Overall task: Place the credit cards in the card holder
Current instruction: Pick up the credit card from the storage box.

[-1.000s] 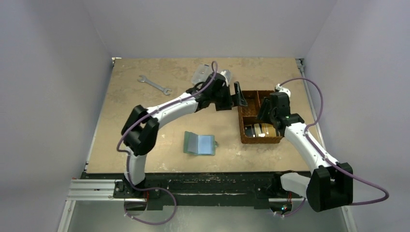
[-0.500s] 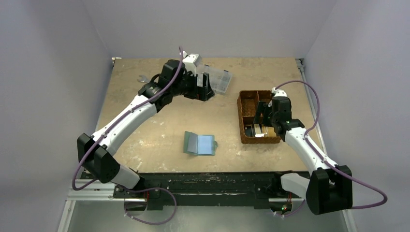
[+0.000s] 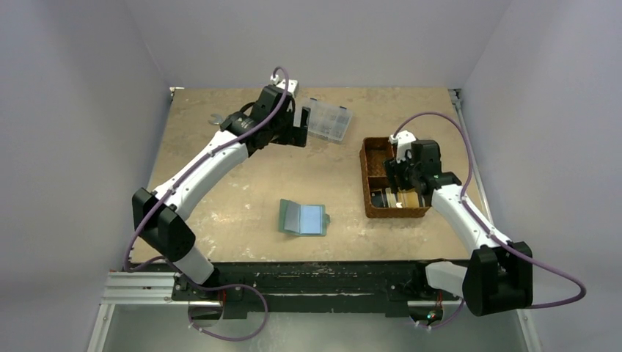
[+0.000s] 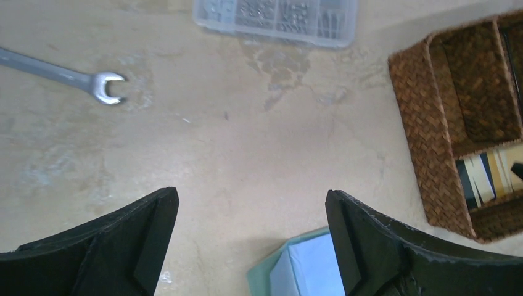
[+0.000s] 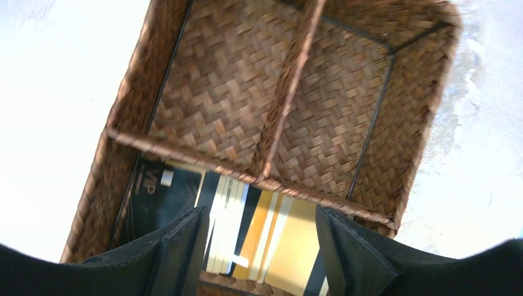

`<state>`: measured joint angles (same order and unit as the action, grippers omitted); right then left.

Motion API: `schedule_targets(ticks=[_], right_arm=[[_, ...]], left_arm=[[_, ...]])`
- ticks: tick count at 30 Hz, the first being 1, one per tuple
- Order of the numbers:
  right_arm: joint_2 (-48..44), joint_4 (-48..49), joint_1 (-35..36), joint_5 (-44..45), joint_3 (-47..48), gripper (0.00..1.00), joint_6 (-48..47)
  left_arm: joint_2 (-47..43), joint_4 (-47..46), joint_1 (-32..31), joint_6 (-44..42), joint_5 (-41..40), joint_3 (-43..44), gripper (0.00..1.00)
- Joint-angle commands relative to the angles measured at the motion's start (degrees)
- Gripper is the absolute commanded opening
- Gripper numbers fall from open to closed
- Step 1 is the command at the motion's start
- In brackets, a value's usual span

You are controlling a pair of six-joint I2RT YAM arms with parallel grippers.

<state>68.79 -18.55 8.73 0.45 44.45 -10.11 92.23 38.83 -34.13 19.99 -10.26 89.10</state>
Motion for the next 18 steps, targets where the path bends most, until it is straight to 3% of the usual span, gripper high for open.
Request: schedule_targets(ticks=[1,4,9,13,18], right_arm=[[-2.47,-5.94,0.07,-5.99,0.60,0.71,-9.83],[-1.73,-2.16,0.05,-9.07,3.45,0.69,-2.17],[-0.21,15.97,-1.17,-20.56,-2.03,0.66,25.60],[-1.10,17.11,-1.67,-13.60,-6.01,0.72,31.09],[-3.69,19.82,-3.03,-17.12,-13.27,0.73,32.11]], left_arm=[[3.16,8.25,0.20,-2.45,-7.63,8.70,0.96],[6.66,10.92,0.20,-3.21,-6.38,12.05,0.96],[10.82,9.90,0.20,-3.90,-0.69,16.95,0.92],[12.36,11.66,0.20,-3.51,1.42,18.85,0.91],[11.79,12.94,0.20,-2.49,2.35,17.35,0.89]])
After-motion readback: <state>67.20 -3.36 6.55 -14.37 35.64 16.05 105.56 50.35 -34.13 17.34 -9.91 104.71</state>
